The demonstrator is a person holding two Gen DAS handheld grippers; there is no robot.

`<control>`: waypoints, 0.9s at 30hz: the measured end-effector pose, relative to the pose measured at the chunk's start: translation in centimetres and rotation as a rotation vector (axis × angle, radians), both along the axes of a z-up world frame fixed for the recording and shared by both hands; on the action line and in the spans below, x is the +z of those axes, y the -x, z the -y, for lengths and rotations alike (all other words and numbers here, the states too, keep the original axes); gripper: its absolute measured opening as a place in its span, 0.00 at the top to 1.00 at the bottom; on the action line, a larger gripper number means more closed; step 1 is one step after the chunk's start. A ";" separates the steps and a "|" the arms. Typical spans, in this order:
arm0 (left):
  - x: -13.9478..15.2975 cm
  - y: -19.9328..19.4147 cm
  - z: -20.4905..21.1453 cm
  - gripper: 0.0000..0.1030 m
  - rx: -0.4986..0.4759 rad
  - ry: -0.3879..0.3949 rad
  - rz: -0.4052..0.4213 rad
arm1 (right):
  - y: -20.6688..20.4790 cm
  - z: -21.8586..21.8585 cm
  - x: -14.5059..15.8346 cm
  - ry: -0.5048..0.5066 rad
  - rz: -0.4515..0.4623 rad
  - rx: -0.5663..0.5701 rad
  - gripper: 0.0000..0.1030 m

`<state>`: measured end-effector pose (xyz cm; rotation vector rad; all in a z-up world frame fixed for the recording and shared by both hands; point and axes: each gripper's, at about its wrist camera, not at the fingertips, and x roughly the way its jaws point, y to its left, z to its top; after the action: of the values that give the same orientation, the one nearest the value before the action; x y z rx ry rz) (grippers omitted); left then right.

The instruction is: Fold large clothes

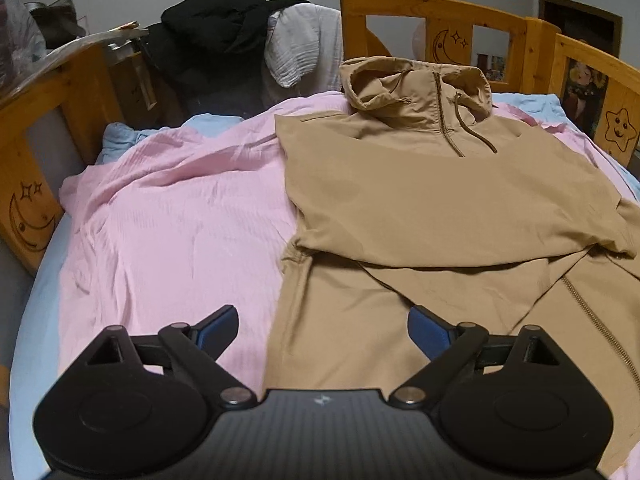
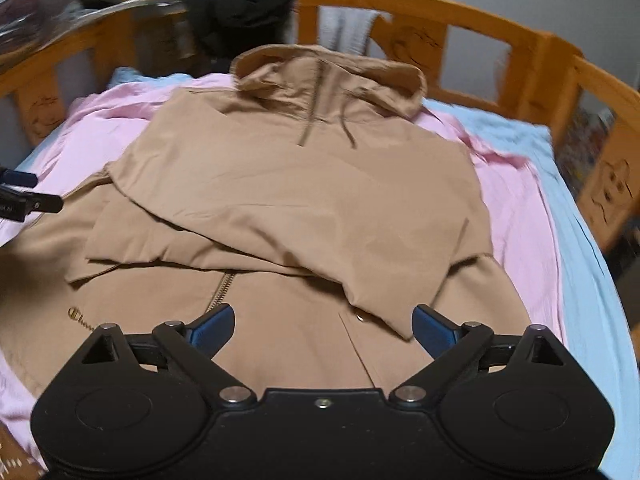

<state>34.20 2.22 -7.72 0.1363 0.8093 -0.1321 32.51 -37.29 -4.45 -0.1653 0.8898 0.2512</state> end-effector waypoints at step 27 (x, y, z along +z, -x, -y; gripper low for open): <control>3.0 -10.2 2.2 0.03 0.023 0.111 0.075 | -12.7 -6.9 9.3 0.357 0.151 0.038 0.05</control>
<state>44.42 0.07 -4.71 0.0275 0.7265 -0.1489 45.21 -30.35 4.89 -0.5257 0.7759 0.1110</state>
